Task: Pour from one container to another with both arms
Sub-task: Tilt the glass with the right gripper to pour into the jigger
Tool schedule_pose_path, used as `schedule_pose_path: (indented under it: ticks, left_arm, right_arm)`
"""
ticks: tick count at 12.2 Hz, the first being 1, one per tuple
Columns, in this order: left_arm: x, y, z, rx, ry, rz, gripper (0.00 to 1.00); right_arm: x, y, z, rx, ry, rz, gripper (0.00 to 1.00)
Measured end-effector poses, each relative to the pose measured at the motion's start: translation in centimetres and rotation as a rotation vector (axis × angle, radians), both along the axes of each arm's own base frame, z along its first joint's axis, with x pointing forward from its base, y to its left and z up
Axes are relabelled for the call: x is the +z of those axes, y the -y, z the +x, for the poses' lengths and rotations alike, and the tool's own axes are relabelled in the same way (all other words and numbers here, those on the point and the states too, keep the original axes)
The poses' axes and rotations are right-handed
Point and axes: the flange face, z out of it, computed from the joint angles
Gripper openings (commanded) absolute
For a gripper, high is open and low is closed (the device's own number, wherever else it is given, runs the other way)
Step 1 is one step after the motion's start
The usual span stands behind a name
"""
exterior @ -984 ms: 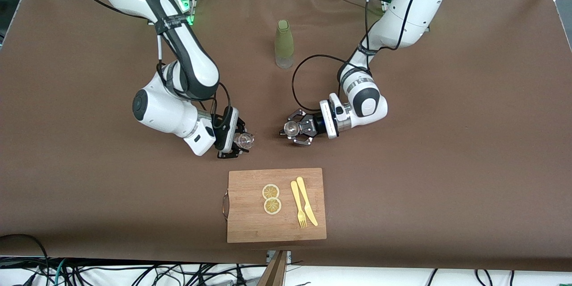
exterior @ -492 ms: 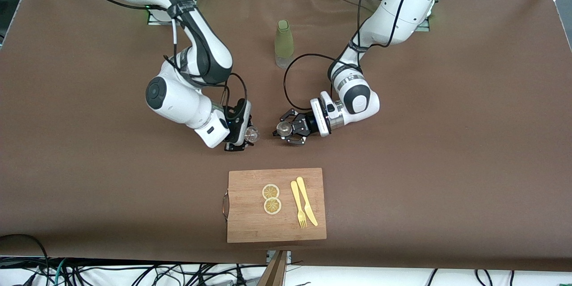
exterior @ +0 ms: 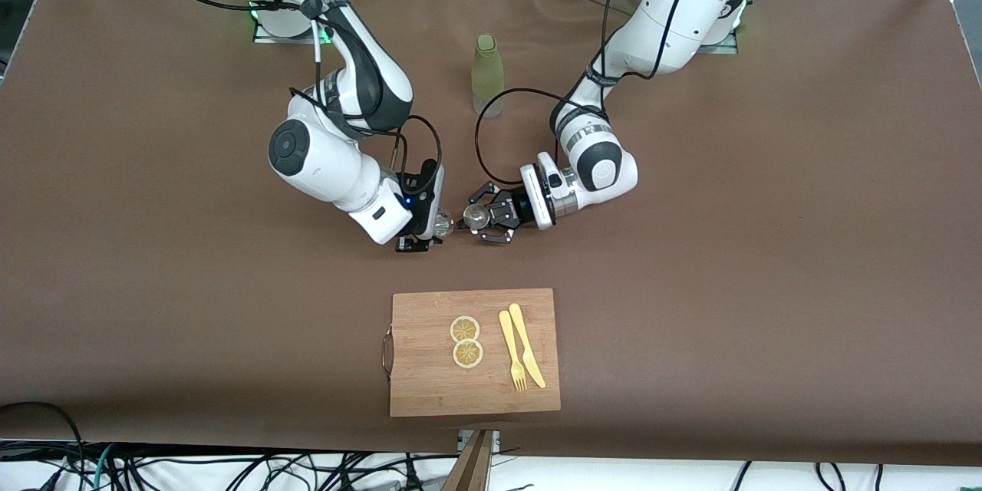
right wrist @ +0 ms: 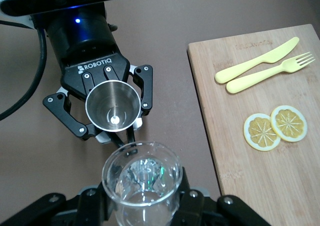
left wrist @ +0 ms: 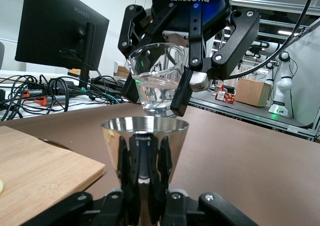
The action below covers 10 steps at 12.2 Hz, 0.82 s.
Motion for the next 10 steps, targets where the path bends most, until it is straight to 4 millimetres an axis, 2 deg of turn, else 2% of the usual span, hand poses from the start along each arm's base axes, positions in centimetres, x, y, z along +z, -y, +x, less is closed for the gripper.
schedule_pose_path:
  ticks: [10]
  left_arm:
    - [-0.9,1.2,-0.2,0.017,0.035,0.021,0.00]
  right_arm:
    - [0.4,-3.0,-2.0,0.031,0.033,-0.103,0.25]
